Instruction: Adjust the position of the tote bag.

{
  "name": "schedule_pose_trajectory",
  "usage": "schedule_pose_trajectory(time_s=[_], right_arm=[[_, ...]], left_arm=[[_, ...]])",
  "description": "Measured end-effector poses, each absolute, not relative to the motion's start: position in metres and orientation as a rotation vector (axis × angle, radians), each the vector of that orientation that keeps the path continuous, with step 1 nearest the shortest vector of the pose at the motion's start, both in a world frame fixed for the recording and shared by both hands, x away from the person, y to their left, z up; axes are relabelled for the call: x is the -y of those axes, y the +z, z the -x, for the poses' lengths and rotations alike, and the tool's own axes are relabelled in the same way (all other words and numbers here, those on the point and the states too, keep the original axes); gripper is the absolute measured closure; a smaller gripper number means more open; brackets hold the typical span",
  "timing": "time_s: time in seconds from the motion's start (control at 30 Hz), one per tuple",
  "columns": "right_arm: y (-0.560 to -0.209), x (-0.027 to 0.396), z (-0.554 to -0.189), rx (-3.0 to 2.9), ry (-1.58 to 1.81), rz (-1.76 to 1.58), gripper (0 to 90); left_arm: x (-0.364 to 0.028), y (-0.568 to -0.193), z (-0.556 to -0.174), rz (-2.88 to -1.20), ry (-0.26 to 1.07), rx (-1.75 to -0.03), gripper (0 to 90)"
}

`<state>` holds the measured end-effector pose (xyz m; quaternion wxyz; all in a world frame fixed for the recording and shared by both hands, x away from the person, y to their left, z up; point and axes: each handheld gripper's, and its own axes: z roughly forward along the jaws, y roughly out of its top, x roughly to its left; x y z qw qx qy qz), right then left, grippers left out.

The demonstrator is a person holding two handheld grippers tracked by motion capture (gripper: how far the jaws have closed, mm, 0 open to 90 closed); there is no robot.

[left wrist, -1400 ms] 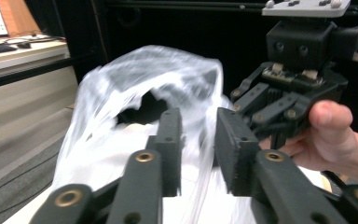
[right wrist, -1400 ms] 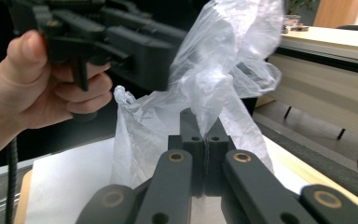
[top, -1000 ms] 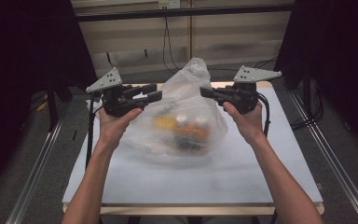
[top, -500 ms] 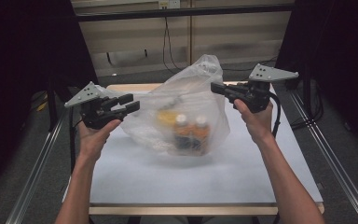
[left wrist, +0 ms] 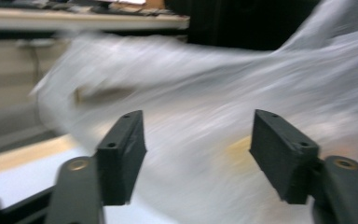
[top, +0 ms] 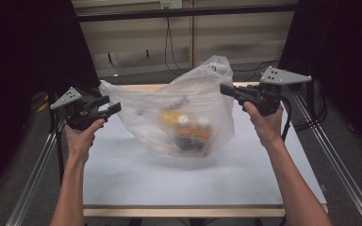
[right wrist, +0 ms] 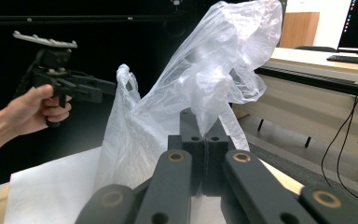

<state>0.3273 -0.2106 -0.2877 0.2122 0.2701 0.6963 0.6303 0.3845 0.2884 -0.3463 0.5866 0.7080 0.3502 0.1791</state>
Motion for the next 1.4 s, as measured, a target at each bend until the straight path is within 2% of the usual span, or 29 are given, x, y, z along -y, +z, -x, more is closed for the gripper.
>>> schedule_pose_trajectory(time_s=[0.1, 0.23, 0.47, 0.5, 0.57, 0.67, 0.77, 0.9, 1.2, 1.4], right_arm=[[-0.289, 0.212, -0.326, -1.931, 1.744, -0.753, 90.0], [-0.290, 0.217, -0.323, -1.923, 1.745, -0.757, 90.0], [-0.290, 0.219, -0.317, -1.921, 1.741, -0.745, 90.0], [-0.290, 0.219, -0.316, -1.921, 1.740, -0.743, 90.0], [-0.290, 0.219, -0.313, -1.927, 1.722, -0.739, 90.0], [-0.290, 0.222, -0.310, -1.924, 1.702, -0.745, 90.0], [-0.291, 0.228, -0.309, -1.918, 1.673, -0.758, 90.0], [-0.294, 0.238, -0.301, -1.911, 1.631, -0.784, 90.0], [-0.307, 0.264, -0.290, -1.872, 1.599, -0.852, 90.0], [-0.318, 0.273, -0.287, -1.834, 1.636, -0.869, 90.0]], left_arm=[[-0.289, -0.359, -0.392, -1.663, 0.429, -0.872, 26.2], [-0.284, -0.367, -0.397, -1.659, 0.380, -0.859, 18.4], [-0.264, -0.380, -0.410, -1.696, 0.318, -0.843, 16.5], [-0.263, -0.380, -0.410, -1.693, 0.313, -0.825, 20.1], [-0.262, -0.377, -0.406, -1.682, 0.326, -0.780, 44.9], [-0.262, -0.367, -0.400, -1.656, 0.310, -0.706, 74.1], [-0.258, -0.355, -0.390, -1.641, 0.300, -0.653, 87.7], [-0.250, -0.338, -0.376, -1.670, 0.309, -0.536, 89.8], [-0.244, -0.322, -0.357, -1.681, 0.285, -0.468, 90.0], [-0.245, -0.333, -0.354, -1.690, 0.273, -0.442, 90.0]])
